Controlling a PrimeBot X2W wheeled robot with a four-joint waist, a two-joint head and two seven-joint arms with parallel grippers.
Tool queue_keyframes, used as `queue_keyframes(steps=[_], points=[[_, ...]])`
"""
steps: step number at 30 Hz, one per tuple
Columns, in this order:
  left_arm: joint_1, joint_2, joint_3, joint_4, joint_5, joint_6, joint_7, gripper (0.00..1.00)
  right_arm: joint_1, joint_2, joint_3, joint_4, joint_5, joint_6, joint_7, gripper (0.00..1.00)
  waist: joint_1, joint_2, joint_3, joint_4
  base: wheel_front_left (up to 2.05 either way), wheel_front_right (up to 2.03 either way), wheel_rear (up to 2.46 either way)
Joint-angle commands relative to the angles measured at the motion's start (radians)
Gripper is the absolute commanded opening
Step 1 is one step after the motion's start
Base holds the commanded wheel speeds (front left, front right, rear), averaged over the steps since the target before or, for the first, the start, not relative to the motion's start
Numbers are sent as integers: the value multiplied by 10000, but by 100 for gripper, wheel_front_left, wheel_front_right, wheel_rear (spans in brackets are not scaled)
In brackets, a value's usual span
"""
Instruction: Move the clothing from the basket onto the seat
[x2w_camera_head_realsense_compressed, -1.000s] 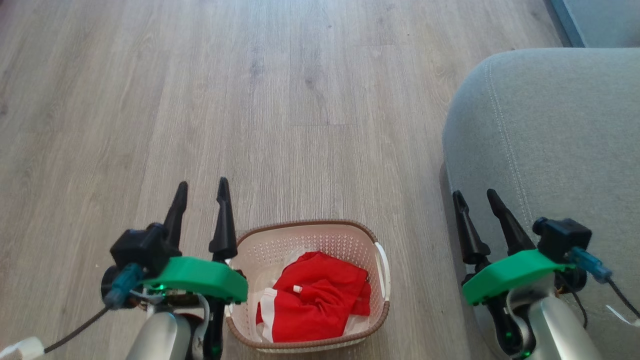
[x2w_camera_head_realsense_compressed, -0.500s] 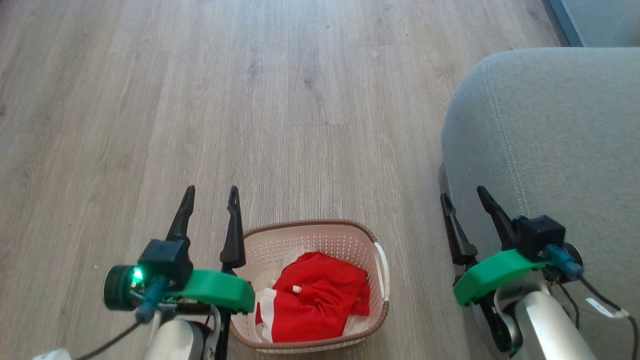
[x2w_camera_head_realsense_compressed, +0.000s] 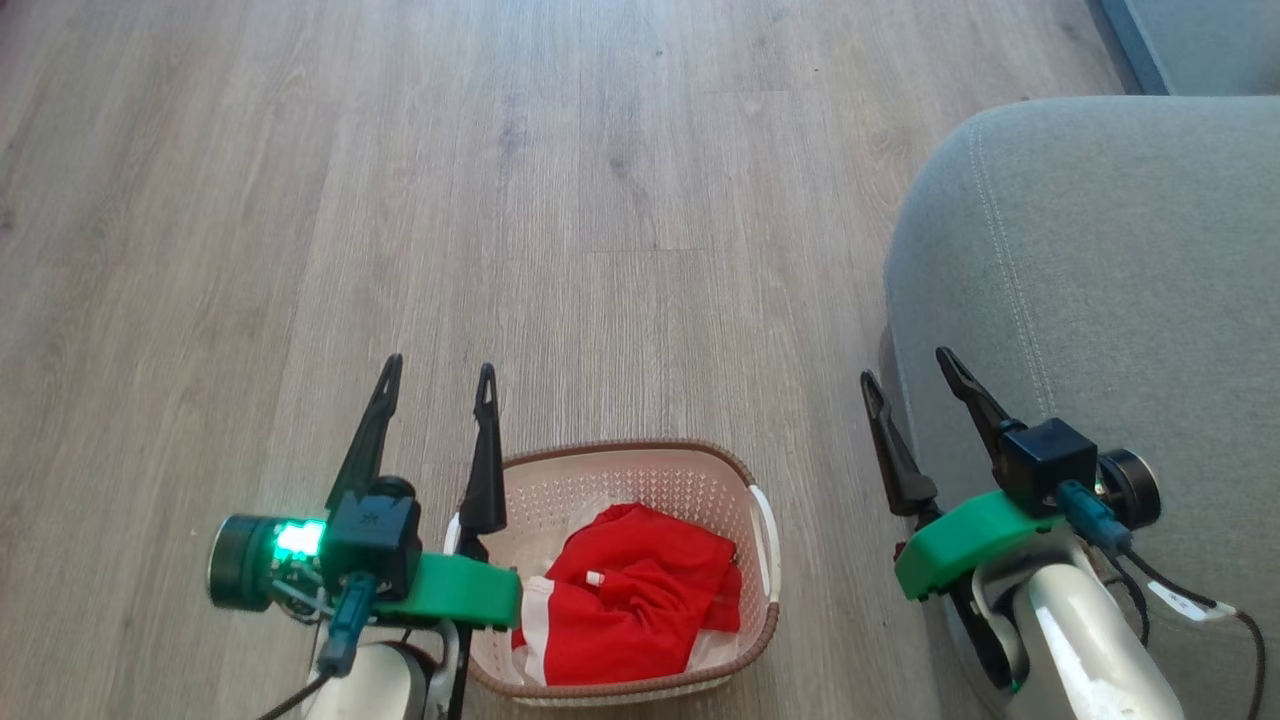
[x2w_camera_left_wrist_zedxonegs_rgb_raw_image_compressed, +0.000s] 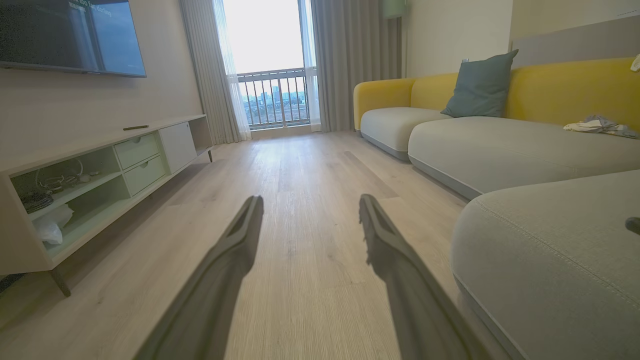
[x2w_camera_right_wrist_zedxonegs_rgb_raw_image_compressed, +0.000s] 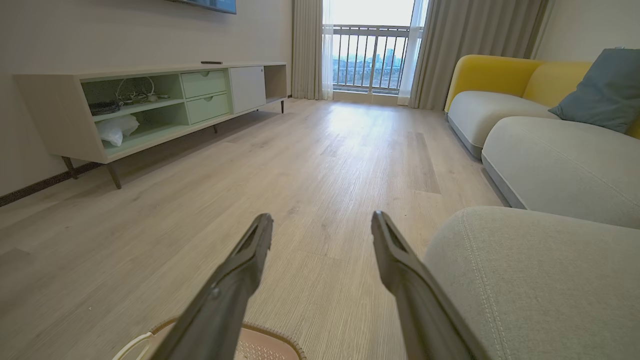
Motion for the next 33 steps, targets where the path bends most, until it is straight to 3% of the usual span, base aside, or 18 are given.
queue_keyframes(steps=[1, 19, 26, 33], points=[[-340, -54, 255, -381, 120, -42, -126, 100, -469, 62, 252, -305, -113, 0, -136, 100, 0, 0, -4, -10, 0, 0, 0], [-233, -89, 226, 109, -234, -546, -126, 100, -443, 89, 96, -324, -70, 0, -136, 100, 0, 0, 93, -46, 0, 0, 0], [-264, -90, -133, 1176, -225, -1393, -126, 100, -638, 13, -340, -275, -297, 0, -136, 100, 0, 0, 593, -207, 0, 0, 0], [-868, -90, -313, 2392, -38, -2140, -126, 100, -1123, 27, -650, -711, -651, 0, -136, 100, 0, 0, 2040, -489, 0, 0, 0]])
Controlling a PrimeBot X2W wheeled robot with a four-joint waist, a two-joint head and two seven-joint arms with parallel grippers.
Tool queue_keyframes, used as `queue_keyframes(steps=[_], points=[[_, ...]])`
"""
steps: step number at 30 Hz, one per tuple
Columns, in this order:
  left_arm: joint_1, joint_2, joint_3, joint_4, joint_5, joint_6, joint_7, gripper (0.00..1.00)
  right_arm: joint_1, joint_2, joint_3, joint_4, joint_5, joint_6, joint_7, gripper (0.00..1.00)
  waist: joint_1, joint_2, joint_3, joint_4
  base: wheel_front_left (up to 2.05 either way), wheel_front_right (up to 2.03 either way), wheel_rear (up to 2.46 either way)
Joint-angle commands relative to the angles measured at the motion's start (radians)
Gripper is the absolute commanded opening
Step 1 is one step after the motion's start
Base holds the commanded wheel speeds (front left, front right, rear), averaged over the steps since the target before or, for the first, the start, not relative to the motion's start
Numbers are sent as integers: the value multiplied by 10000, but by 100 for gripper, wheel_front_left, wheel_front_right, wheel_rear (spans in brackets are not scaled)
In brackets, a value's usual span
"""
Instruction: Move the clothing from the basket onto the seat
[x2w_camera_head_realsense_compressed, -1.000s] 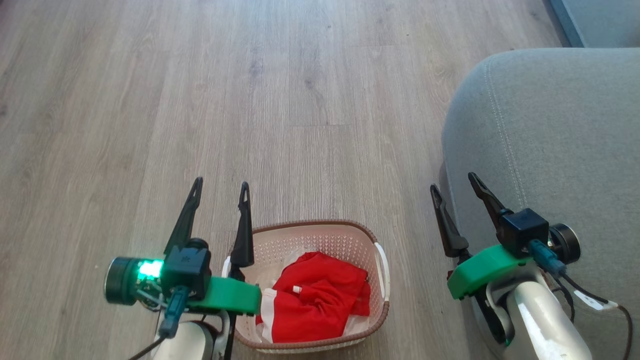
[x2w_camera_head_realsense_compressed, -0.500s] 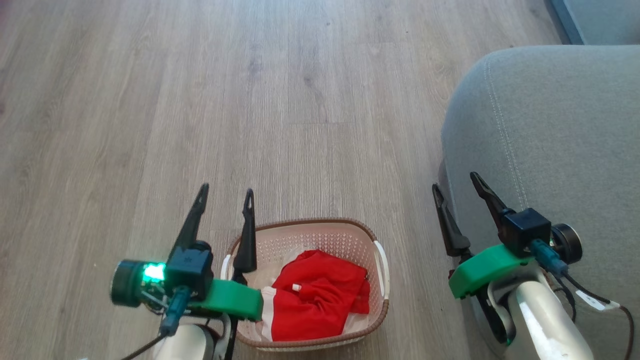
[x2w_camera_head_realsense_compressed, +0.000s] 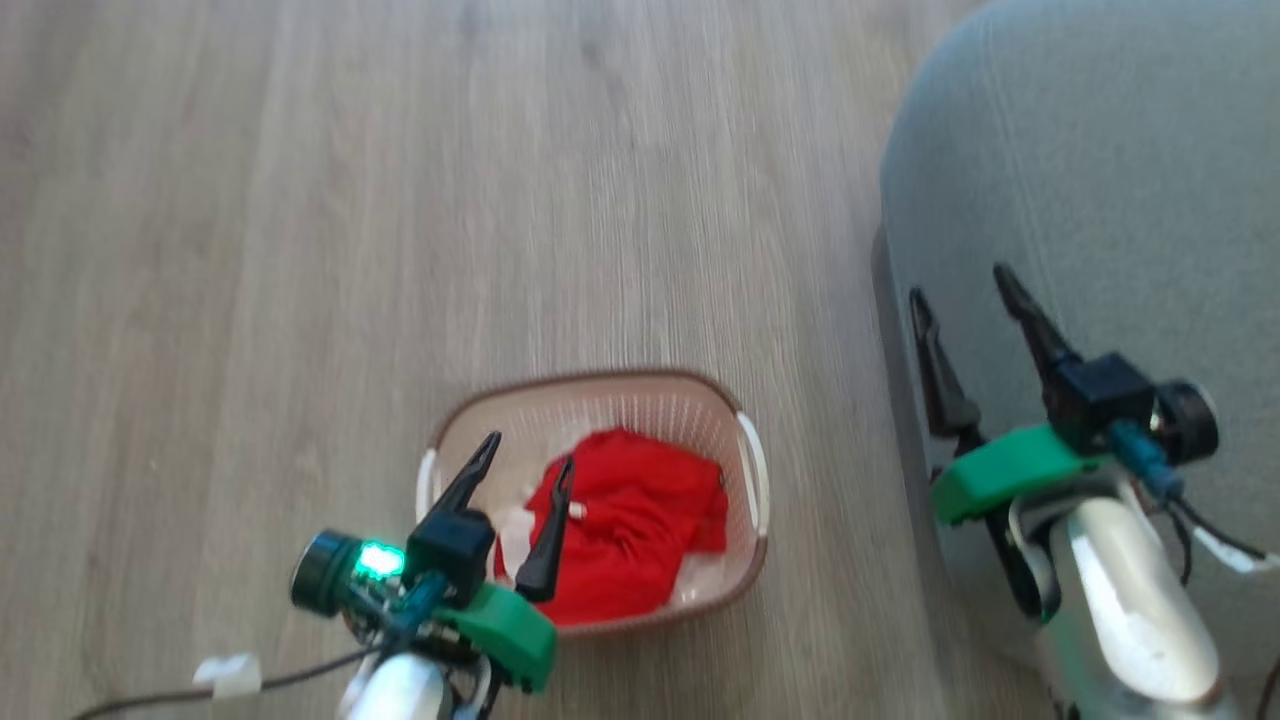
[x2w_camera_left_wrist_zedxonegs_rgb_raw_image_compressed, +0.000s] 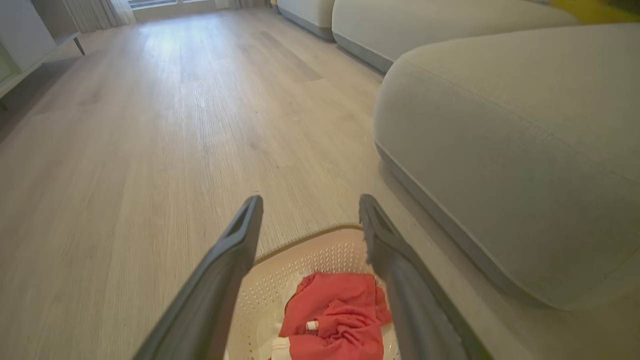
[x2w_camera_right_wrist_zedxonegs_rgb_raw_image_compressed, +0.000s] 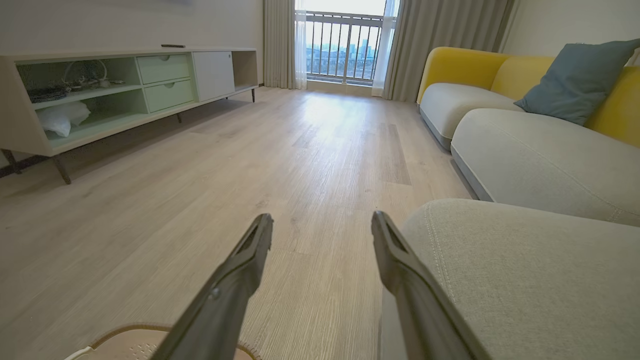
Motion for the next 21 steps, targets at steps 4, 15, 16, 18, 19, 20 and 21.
queue_keyframes(steps=[4, 15, 16, 18, 19, 20, 21], points=[[-1158, 67, 174, 656, 532, -361, -126, 100, -773, 79, -14, -645, 62, 0, -105, 100, -1, 0, 1782, -387, 0, 0, 0], [-3203, 369, -461, 3145, 970, -978, -126, 100, -1424, 133, 204, -1475, -324, 0, -105, 100, -1, 0, 4381, -786, 0, 0, 0], [-3370, 405, -534, 3396, 990, -1027, -126, 100, -1483, 134, 237, -1556, -326, 0, -105, 100, -1, 0, 4561, -836, 0, 0, 0], [-3528, 445, -595, 3729, 996, -1086, -126, 100, -1533, 135, 284, -1633, -301, 0, -105, 100, -1, 0, 4761, -907, 0, 0, 0], [-3719, 480, -668, 4092, 1036, -1123, -126, 100, -1575, 135, 312, -1713, -279, 0, -105, 100, -1, 0, 4922, -953, 0, 0, 0], [-3945, 524, -761, 4418, 1125, -1126, -126, 100, -1613, 136, 347, -1807, -256, 0, -105, 100, -1, 0, 5093, -1005, 0, 0, 0], [-4177, 575, -894, 4656, 1241, -1138, -126, 100, -1643, 136, 392, -1914, -232, 0, -105, 100, -1, 0, 5285, -1067, 0, 0, 0]])
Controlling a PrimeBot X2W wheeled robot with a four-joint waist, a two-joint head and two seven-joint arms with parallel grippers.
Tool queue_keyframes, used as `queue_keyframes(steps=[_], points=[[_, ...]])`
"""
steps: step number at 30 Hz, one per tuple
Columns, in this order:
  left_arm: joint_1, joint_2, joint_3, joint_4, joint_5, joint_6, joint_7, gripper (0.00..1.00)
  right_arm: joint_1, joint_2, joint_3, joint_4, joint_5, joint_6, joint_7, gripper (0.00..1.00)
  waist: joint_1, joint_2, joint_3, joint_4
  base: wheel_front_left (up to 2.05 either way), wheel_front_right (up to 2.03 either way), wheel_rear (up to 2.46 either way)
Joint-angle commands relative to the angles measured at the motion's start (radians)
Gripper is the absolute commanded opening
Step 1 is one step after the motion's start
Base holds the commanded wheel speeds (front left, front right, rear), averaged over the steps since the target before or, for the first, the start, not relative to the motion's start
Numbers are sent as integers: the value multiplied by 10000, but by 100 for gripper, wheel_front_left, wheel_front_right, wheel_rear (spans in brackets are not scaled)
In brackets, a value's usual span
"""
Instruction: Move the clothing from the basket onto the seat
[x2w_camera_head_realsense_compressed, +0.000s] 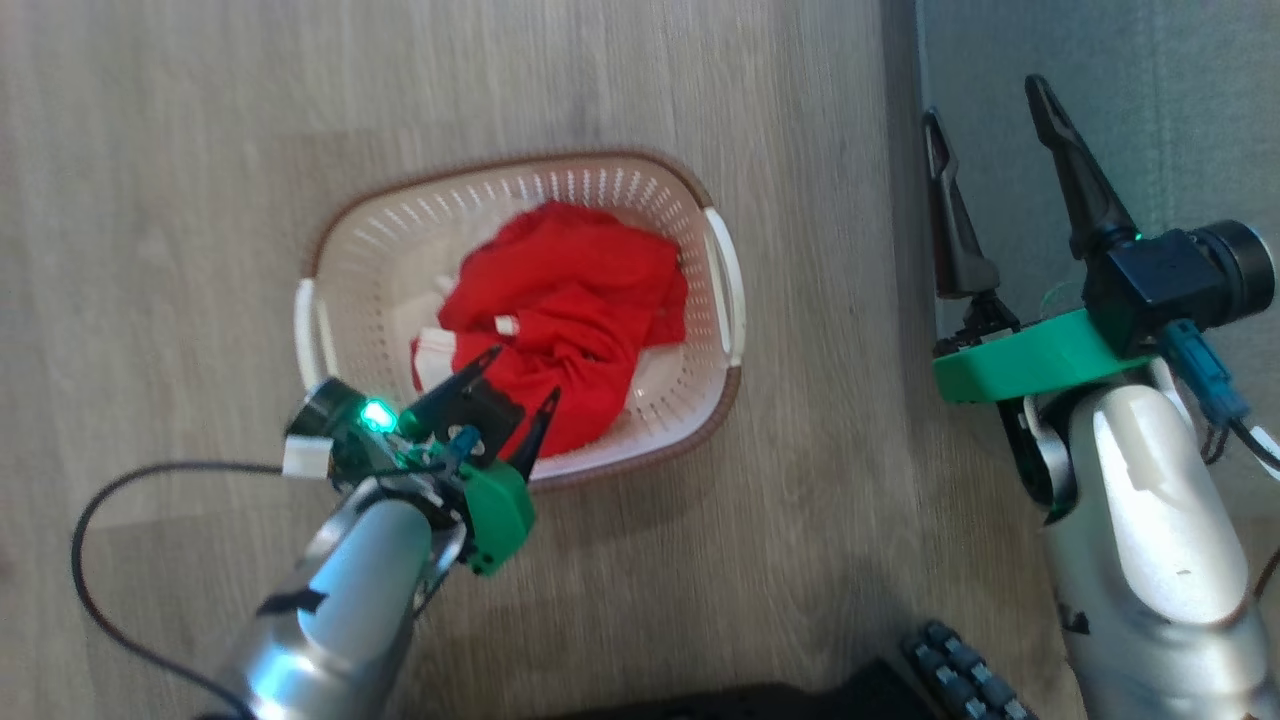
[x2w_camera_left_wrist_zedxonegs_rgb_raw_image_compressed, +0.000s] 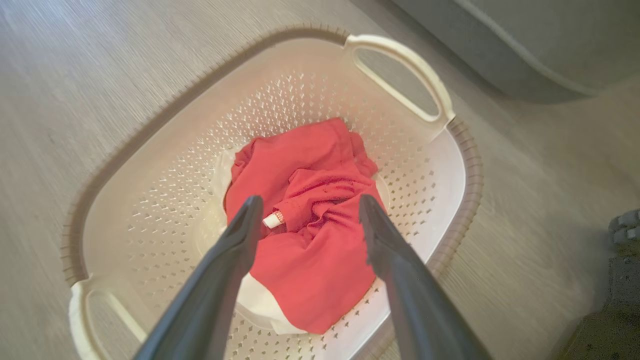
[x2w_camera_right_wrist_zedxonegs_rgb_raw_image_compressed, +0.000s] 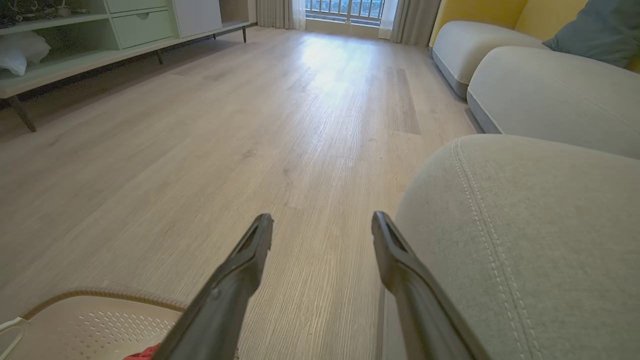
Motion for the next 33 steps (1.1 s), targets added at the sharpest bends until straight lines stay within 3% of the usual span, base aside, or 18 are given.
queue_keyframes(steps=[1, 12, 21, 33], points=[[-222, 240, 70, -42, 150, -45, -126, 100, 17, 115, 260, -418, 46, -2, -90, 100, -4, 1, 739, -339, 0, 0, 0], [-2360, 669, -1489, 2368, 827, -529, -126, 100, -94, 117, 747, -1204, 216, -2, -90, 100, -4, 1, 2292, -798, 0, 0, 0], [-4221, 433, -2032, 5172, 1146, -387, 290, 100, -244, 117, 1042, -1506, 325, -2, -90, 100, -4, 1, 3182, -1013, 0, 0, 0], [-4798, 315, -2356, 5690, 792, -684, 1242, 100, -409, 118, 1268, -1536, 338, -2, -90, 100, -4, 1, 3684, -1198, 0, 0, 0]])
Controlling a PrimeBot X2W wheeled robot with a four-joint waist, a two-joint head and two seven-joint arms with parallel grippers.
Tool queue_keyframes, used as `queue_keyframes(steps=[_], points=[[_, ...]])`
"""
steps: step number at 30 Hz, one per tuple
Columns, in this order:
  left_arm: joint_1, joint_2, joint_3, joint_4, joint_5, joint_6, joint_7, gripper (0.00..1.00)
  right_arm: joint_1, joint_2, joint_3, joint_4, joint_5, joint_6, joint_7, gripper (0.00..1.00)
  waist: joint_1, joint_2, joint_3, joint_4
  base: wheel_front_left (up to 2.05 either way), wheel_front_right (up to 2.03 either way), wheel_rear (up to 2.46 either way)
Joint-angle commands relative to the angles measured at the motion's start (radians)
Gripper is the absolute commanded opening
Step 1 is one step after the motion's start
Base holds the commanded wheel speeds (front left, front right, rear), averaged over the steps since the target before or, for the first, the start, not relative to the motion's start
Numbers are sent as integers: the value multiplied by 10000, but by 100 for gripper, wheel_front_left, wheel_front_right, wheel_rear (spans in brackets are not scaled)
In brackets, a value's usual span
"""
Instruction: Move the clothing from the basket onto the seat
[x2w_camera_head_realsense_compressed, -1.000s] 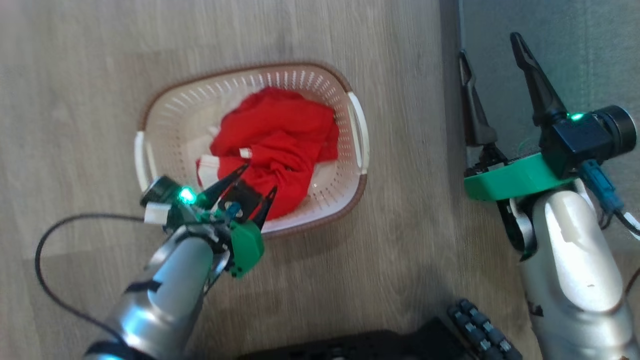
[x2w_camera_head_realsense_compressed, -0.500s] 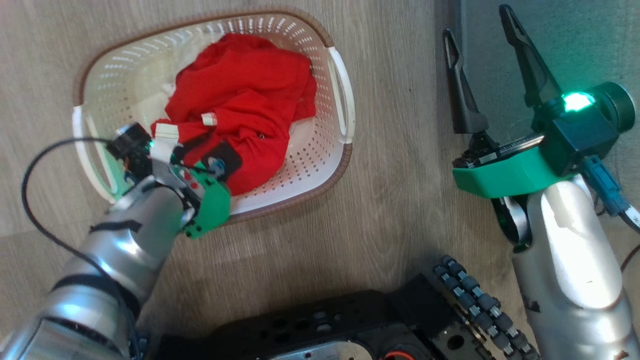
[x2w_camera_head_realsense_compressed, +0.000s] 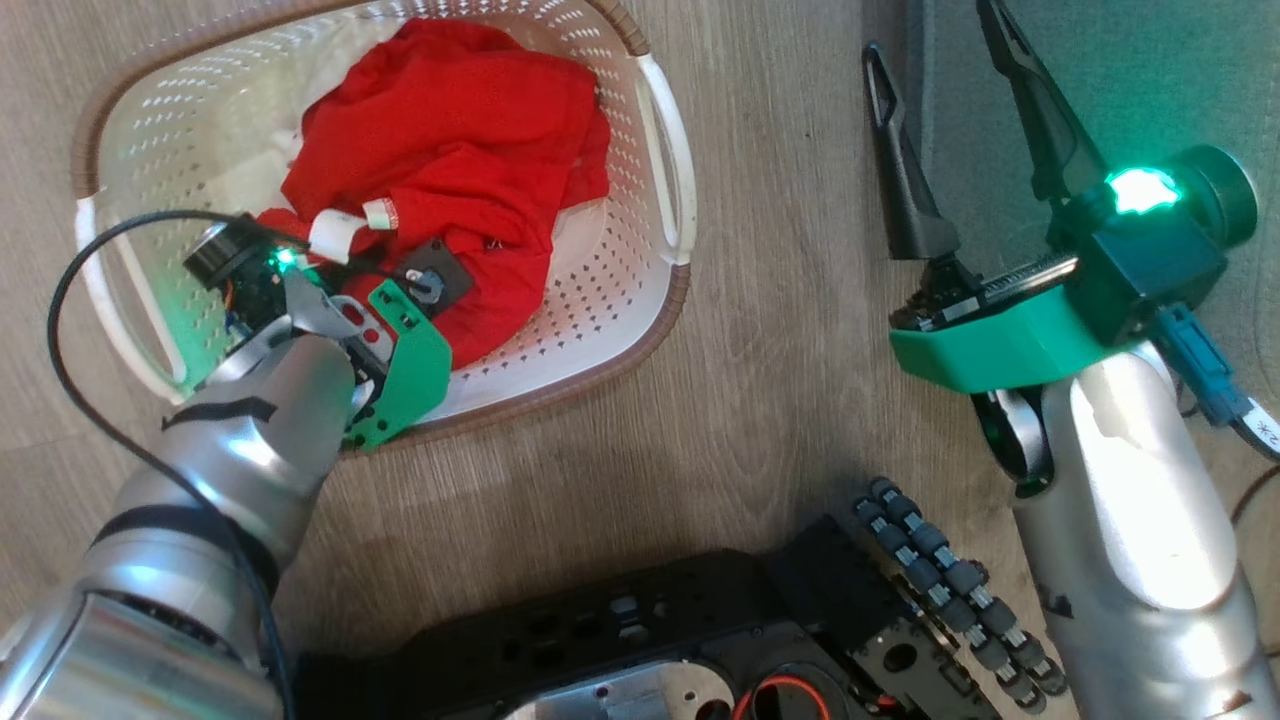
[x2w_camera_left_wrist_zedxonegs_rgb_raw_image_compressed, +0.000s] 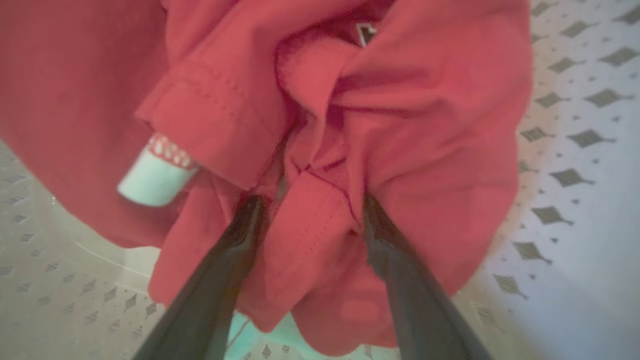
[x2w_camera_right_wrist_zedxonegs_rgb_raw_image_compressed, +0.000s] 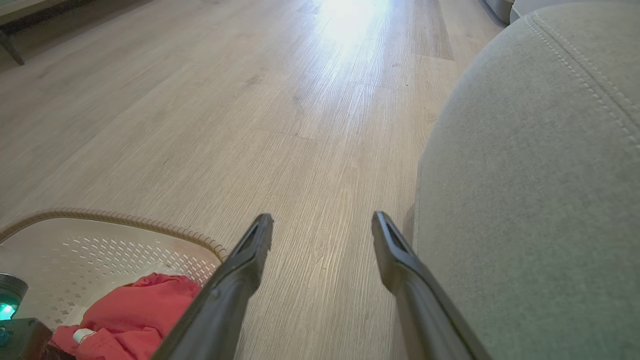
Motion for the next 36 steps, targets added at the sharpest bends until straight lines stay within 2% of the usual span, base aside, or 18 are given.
queue_keyframes(steps=[1, 3, 4, 5, 6, 15, 24, 31, 36], points=[[89, 174, 121, 27, -176, -64, 118, 100, 239, 118, 243, -339, 67, -2, -63, 100, 0, 1, 46, -31, 0, 0, 0], [89, 183, 341, 40, -551, -76, 334, 100, 225, 118, 285, -349, 100, -2, -63, 100, 0, 1, 88, -66, 0, 0, 0], [84, 205, 362, 45, -645, -79, 503, 92, 218, 118, 298, -342, 118, -2, -63, 100, 0, 1, 107, -81, 0, 0, 0], [95, 205, 335, 48, -724, -81, 645, 42, 206, 118, 306, -329, 131, -2, -63, 100, 0, 1, 121, -94, 0, 0, 0], [109, 196, 308, 51, -825, -83, 733, 2, 193, 118, 307, -311, 136, -2, -63, 100, 0, 1, 125, -99, 0, 0, 0], [329, 135, -317, 58, -1449, -86, 293, 0, 61, 118, 230, -62, 198, -2, -63, 100, 0, 1, -305, 32, 0, 0, 0], [1234, -165, -759, 53, -2768, -87, -713, 0, 175, 118, -6, 739, 66, -2, -63, 100, 0, 1, -1992, 546, 0, 0, 0], [1965, -313, -242, -421, -3987, -87, -1324, 0, 461, 118, -58, 1396, -47, -2, -63, 100, 0, 1, -3782, 917, 0, 0, 0], [2675, -198, 415, -2124, -4398, 5, -1354, 0, 795, 118, -214, 1730, -76, -2, -63, 100, 0, 1, -5021, 1182, 0, 0, 0]])
